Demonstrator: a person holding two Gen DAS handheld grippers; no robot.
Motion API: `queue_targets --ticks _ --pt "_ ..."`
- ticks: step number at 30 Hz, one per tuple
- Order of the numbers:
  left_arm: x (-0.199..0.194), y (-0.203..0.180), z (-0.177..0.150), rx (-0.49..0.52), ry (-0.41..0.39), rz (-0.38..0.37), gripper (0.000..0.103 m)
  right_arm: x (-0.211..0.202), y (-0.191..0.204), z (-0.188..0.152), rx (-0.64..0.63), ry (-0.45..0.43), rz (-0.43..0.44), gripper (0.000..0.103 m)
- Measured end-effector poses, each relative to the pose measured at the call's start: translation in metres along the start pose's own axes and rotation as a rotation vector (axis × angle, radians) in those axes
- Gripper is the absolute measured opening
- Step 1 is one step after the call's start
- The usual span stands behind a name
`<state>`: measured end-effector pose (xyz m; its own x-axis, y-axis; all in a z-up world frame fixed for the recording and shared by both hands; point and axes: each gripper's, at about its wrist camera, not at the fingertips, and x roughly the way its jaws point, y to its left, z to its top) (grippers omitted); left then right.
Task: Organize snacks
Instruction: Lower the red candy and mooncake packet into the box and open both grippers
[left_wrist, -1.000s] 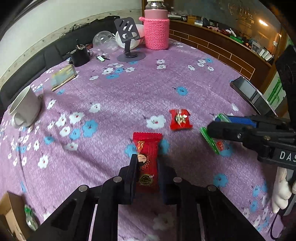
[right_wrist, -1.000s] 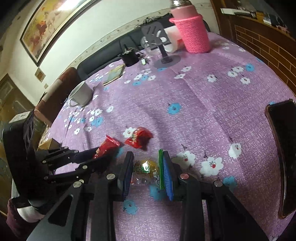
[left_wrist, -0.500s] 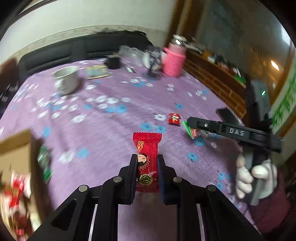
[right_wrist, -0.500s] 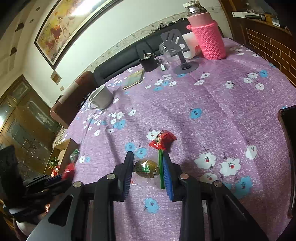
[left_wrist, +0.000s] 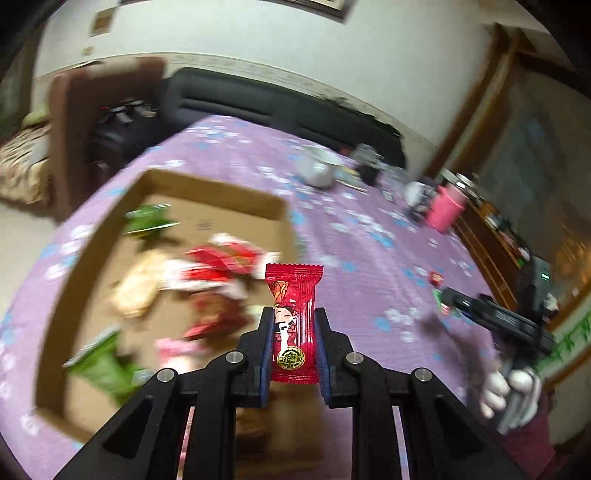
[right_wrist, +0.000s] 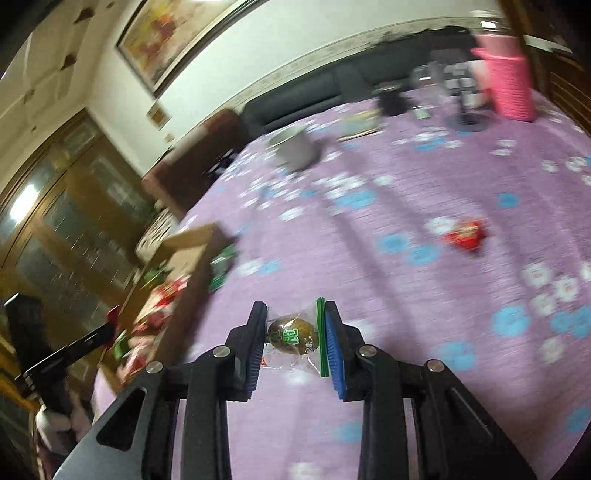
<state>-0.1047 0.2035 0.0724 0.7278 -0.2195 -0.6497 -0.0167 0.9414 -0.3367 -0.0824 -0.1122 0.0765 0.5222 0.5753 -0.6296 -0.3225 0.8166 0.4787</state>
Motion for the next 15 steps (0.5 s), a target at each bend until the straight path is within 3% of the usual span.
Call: queue_targets --ticks 12,14,15 --pt "-0.012 0.072 -0.022 -0.173 -0.019 0.096 0.021 0.064 0.145 -0.025 -0.214 0.144 0.102 0.03" --pt "-0.016 0.078 -0.022 -0.191 -0.028 0.086 0.024 0.075 0.161 -0.031 -0.237 0.164 0.109 0.03" --pt "-0.018 0.081 -0.023 -0.198 -0.033 0.083 0.031 0.081 0.168 -0.033 -0.247 0.173 0.11 0.03"
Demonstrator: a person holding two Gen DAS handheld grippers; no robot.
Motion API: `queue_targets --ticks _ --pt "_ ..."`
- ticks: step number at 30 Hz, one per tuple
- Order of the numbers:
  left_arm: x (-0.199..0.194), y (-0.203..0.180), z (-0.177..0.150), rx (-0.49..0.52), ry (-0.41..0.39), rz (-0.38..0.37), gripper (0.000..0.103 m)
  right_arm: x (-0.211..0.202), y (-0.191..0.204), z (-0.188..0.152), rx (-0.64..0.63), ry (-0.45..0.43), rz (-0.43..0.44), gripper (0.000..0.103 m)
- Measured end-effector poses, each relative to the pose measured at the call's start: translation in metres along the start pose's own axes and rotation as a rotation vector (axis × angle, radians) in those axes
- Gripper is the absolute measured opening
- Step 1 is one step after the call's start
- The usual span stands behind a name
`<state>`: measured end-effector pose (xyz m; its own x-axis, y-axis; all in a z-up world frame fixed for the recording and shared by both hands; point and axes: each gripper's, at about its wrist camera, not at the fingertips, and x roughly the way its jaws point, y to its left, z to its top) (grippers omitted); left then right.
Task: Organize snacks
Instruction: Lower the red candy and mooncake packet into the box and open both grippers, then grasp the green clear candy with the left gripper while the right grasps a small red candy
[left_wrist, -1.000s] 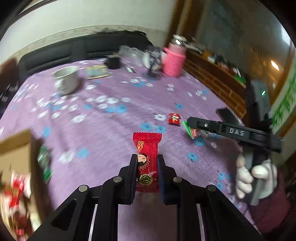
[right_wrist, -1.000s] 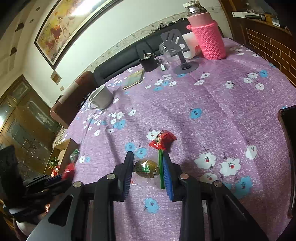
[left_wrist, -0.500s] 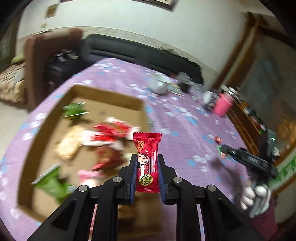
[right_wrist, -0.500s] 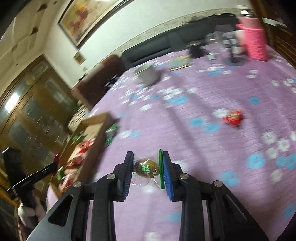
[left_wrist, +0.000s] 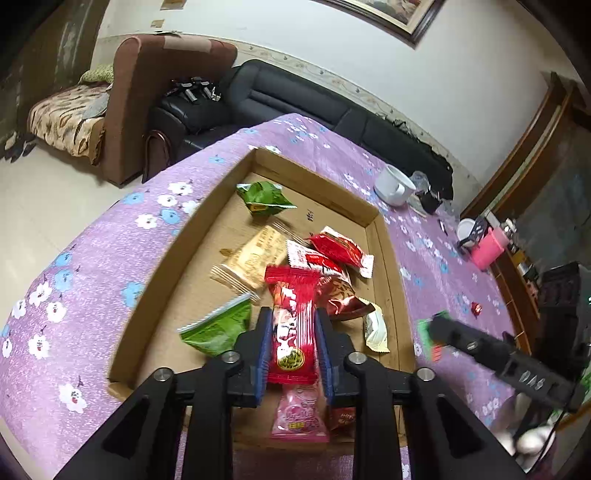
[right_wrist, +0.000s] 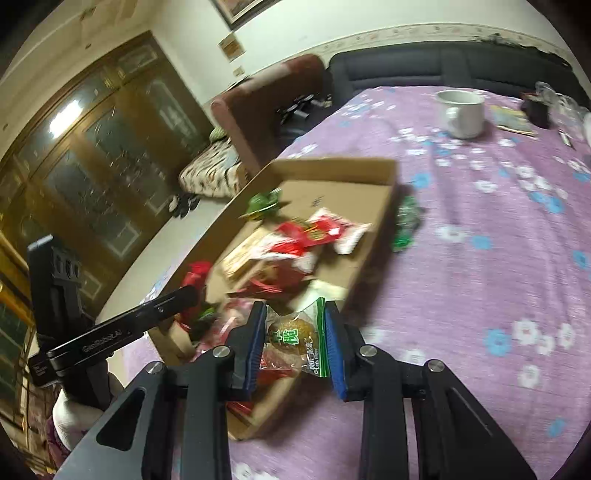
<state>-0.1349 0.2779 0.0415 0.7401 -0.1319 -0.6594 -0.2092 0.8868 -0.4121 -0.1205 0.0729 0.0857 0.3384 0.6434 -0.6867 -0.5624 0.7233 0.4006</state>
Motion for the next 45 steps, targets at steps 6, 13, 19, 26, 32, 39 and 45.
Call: queue_targets --ticks 6,13,19,26,32,39,45 --pt "-0.016 0.014 0.0 -0.061 -0.031 -0.017 0.065 0.017 0.014 -0.002 -0.012 0.01 -0.006 0.038" --pt "-0.035 0.013 0.002 -0.086 -0.082 -0.06 0.073 -0.017 -0.041 0.017 0.105 -0.069 -0.104 0.039" --pt "-0.029 0.0 -0.001 -0.055 -0.068 -0.11 0.075 0.0 -0.083 0.041 0.152 -0.053 -0.224 0.039" --pt "-0.018 -0.005 -0.006 -0.034 -0.021 -0.128 0.075 0.045 -0.111 0.072 0.216 -0.026 -0.243 0.039" --pt "-0.015 -0.005 -0.004 -0.036 -0.013 -0.125 0.075 0.077 -0.107 0.081 0.19 0.017 -0.268 0.038" --pt "-0.01 -0.015 -0.004 -0.023 0.01 -0.14 0.075 0.065 -0.099 0.065 0.105 0.038 -0.364 0.021" --pt "-0.012 -0.032 -0.005 0.016 0.013 -0.17 0.075 -0.002 -0.132 0.01 0.217 0.082 -0.301 0.021"
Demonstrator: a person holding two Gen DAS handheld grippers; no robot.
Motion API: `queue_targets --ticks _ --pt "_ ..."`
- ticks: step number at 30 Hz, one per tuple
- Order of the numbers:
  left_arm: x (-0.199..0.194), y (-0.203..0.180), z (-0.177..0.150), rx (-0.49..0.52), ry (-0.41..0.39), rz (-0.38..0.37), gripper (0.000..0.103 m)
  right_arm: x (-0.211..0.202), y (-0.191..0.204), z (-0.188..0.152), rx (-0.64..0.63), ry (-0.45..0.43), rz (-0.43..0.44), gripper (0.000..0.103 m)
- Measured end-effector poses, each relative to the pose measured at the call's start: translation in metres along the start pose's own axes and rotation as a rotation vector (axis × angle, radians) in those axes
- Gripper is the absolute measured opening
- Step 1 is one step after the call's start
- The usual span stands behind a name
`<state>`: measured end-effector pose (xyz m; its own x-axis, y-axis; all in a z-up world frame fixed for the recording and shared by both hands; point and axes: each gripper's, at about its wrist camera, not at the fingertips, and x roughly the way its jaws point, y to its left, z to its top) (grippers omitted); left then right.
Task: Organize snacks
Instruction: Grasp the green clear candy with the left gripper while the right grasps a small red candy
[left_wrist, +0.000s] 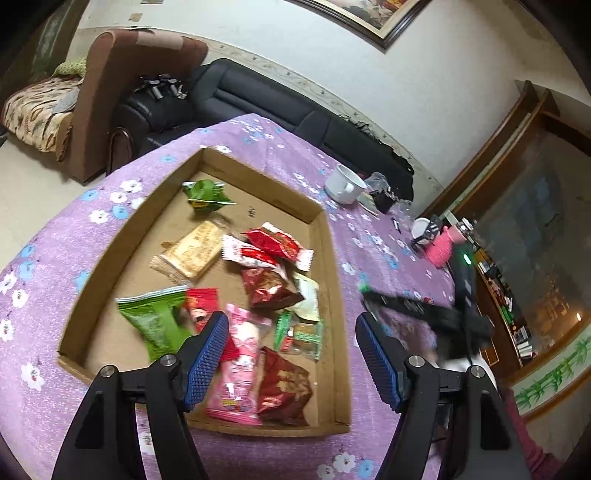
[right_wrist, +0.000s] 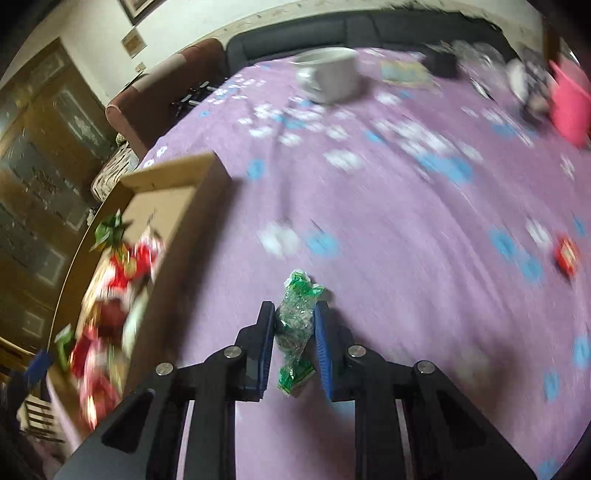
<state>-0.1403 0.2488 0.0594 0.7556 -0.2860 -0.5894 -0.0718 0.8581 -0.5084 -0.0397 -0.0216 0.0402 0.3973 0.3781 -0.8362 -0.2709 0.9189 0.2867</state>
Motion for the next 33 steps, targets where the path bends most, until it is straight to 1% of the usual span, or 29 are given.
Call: queue_targets --ticks 1,3,4,5,6,7,9,11,13,16,19,24,25,26,27,31,33 --pt "0.002 -0.003 0.0 0.003 0.004 -0.006 0.075 -0.009 -0.008 -0.006 0.018 -0.003 0.022 0.022" --pt "0.007 -0.012 -0.002 0.018 0.018 -0.02 0.075 -0.03 -0.03 -0.017 0.06 -0.017 0.093 0.034" --pt "0.009 -0.018 -0.003 0.028 0.026 -0.025 0.075 -0.047 -0.05 -0.021 0.091 -0.054 0.113 0.035" --pt "0.011 -0.023 -0.004 0.04 0.033 -0.033 0.075 -0.056 -0.06 -0.023 0.108 -0.082 0.106 0.036" --pt "0.014 -0.03 -0.006 0.056 0.042 -0.042 0.075 -0.07 -0.077 -0.021 0.133 -0.127 0.081 0.036" --pt "0.016 -0.037 -0.007 0.071 0.049 -0.048 0.075 -0.082 -0.097 -0.018 0.163 -0.172 0.037 0.036" --pt "0.021 -0.051 -0.01 0.107 0.066 -0.06 0.075 -0.095 -0.135 -0.015 0.228 -0.224 -0.042 0.036" --pt "0.027 -0.068 -0.015 0.148 0.086 -0.069 0.075 -0.099 -0.159 -0.011 0.27 -0.253 -0.08 0.036" --pt "0.034 -0.081 -0.02 0.18 0.108 -0.072 0.075 -0.096 -0.175 -0.005 0.284 -0.267 -0.115 0.036" --pt "0.05 -0.1 -0.03 0.214 0.157 -0.071 0.075 -0.082 -0.184 0.004 0.287 -0.275 -0.137 0.036" --pt "0.066 -0.119 -0.039 0.256 0.203 -0.053 0.075 -0.068 -0.185 0.01 0.28 -0.276 -0.155 0.037" --pt "0.088 -0.139 -0.046 0.312 0.246 -0.013 0.074 -0.046 -0.183 0.02 0.234 -0.258 -0.175 0.037" --pt "0.093 -0.142 -0.046 0.324 0.25 -0.004 0.075 -0.045 -0.181 0.02 0.219 -0.267 -0.189 0.036" --pt "0.1 -0.146 -0.047 0.341 0.256 0.011 0.075 -0.045 -0.18 0.02 0.217 -0.267 -0.189 0.023" --pt "0.108 -0.149 -0.047 0.359 0.262 0.023 0.074 -0.044 -0.181 0.02 0.216 -0.258 -0.168 0.016" --pt "0.141 -0.162 -0.047 0.411 0.289 0.048 0.074 -0.047 -0.186 0.017 0.23 -0.263 -0.141 0.016" --pt "0.153 -0.171 -0.047 0.444 0.283 0.044 0.074 -0.049 -0.187 0.016 0.23 -0.266 -0.138 0.016"
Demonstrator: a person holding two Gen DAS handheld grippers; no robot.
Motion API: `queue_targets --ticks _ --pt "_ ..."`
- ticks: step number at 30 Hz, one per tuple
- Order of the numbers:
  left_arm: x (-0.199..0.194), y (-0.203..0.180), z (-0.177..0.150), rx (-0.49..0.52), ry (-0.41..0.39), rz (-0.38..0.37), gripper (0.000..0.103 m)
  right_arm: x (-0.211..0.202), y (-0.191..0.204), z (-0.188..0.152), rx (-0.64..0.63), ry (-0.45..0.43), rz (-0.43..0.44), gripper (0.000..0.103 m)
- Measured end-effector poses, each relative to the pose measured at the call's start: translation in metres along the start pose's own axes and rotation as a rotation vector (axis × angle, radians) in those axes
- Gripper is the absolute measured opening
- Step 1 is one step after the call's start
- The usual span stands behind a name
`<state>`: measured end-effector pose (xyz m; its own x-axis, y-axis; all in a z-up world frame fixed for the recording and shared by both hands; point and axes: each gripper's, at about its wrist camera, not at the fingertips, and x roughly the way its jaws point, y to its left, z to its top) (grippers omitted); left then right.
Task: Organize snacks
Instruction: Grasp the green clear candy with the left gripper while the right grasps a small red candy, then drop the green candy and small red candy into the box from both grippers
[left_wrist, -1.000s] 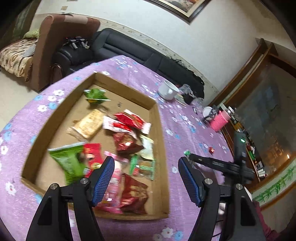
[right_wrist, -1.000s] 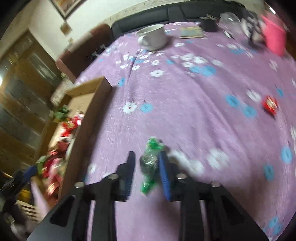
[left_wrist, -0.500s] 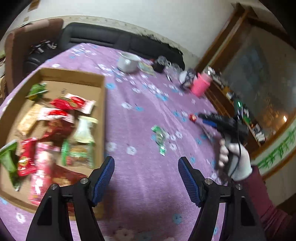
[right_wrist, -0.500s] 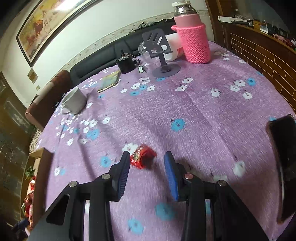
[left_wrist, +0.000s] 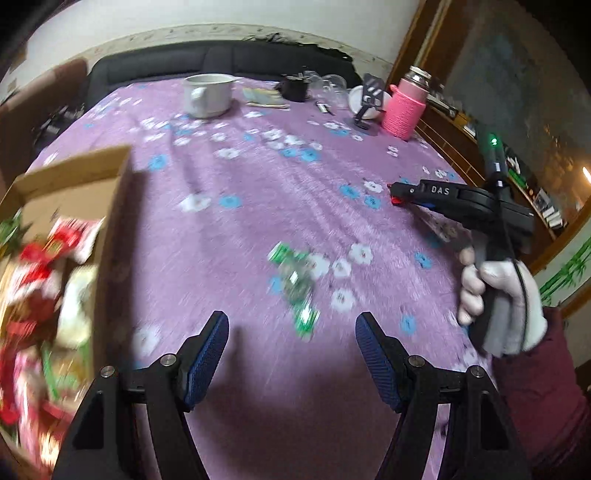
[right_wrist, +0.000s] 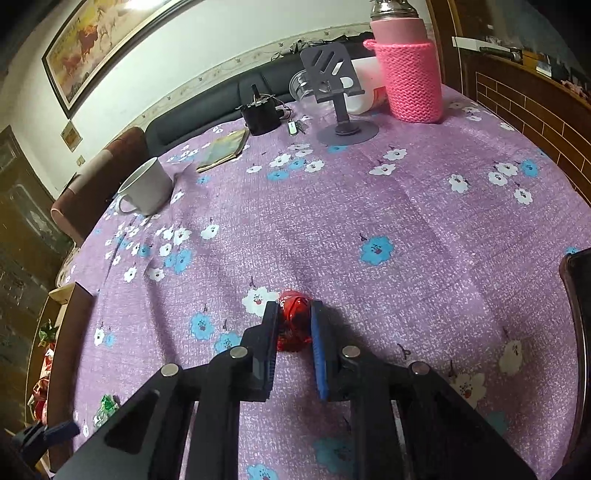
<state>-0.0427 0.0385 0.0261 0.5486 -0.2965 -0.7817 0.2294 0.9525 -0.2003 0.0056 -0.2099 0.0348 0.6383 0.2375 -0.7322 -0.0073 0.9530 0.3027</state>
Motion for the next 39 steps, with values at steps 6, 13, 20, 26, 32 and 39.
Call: queue_targets --ticks 6,13,20,26,32,39 --pt "0.037 -0.019 0.018 0.106 0.027 0.038 0.04 -0.009 0.001 0.0 -0.004 -0.018 0.022 0.016" --pt "0.038 -0.013 0.021 0.101 0.003 0.072 0.021 -0.014 0.008 -0.001 -0.03 -0.037 0.029 0.016" --pt "0.003 0.009 0.015 0.012 -0.05 0.026 0.022 -0.019 0.014 -0.004 -0.043 -0.05 0.043 0.016" --pt "-0.052 0.058 0.008 -0.116 -0.135 0.015 0.022 -0.034 0.041 -0.011 -0.085 -0.051 0.133 0.016" --pt "-0.096 0.136 -0.008 -0.246 -0.194 0.111 0.022 -0.048 0.093 -0.026 -0.148 -0.022 0.257 0.016" --pt "-0.12 0.206 -0.023 -0.356 -0.209 0.189 0.022 -0.038 0.167 -0.041 -0.225 0.068 0.36 0.016"
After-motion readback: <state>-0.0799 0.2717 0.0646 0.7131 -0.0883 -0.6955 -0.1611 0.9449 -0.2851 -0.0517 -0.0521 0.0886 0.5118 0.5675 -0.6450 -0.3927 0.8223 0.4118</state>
